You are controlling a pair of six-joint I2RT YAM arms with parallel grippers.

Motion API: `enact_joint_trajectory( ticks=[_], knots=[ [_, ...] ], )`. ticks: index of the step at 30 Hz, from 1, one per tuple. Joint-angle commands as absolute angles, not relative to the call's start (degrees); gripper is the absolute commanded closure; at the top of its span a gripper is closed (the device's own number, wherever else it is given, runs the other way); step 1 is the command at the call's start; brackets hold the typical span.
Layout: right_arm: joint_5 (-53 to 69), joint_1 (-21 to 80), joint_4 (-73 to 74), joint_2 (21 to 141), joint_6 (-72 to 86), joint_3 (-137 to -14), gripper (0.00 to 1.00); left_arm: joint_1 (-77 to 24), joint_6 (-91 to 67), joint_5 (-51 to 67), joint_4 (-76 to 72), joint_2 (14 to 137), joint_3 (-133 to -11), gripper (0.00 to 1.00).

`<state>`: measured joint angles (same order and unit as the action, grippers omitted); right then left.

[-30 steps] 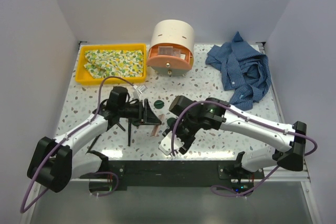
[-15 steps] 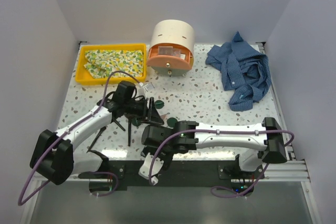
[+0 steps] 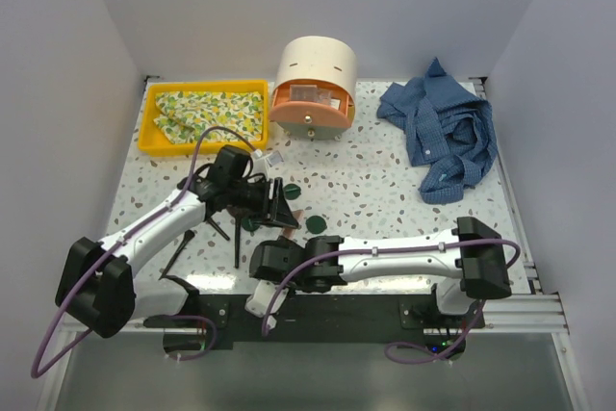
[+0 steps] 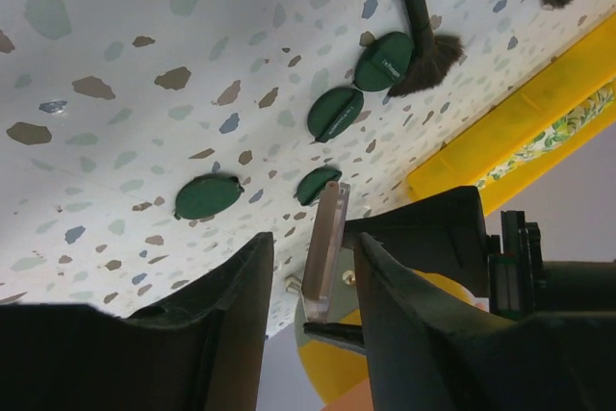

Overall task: Organize the makeup
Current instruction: Pick up the makeup from the center of the board, then place the makeup in the drawer.

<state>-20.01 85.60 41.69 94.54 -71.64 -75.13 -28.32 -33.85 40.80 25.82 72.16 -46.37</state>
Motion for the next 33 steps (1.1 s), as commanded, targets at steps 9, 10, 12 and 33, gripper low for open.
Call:
enact_joint_trajectory(
  ticks=[9, 10, 12, 33],
  knots=[
    [-26.9, 85.4, 33.4, 93.5, -72.0, -72.2, 1.0, -28.7, -33.3, 38.8, 26.6, 68.9, -50.6, 0.76],
    [-26.3, 85.4, 33.5, 93.1, -71.1, -72.3, 1.0, -28.7, -33.3, 38.1, 27.0, 68.6, -51.1, 0.7],
    [-24.0, 85.3, 34.6, 91.8, -69.6, -73.2, 1.0, -28.6, -33.3, 36.7, 27.3, 67.8, -52.1, 0.51],
    [9.7, 68.4, 47.4, 74.5, -53.3, -81.0, 1.0, -16.8, -19.2, 7.9, 35.7, 53.4, -63.1, 0.0]
  ],
)
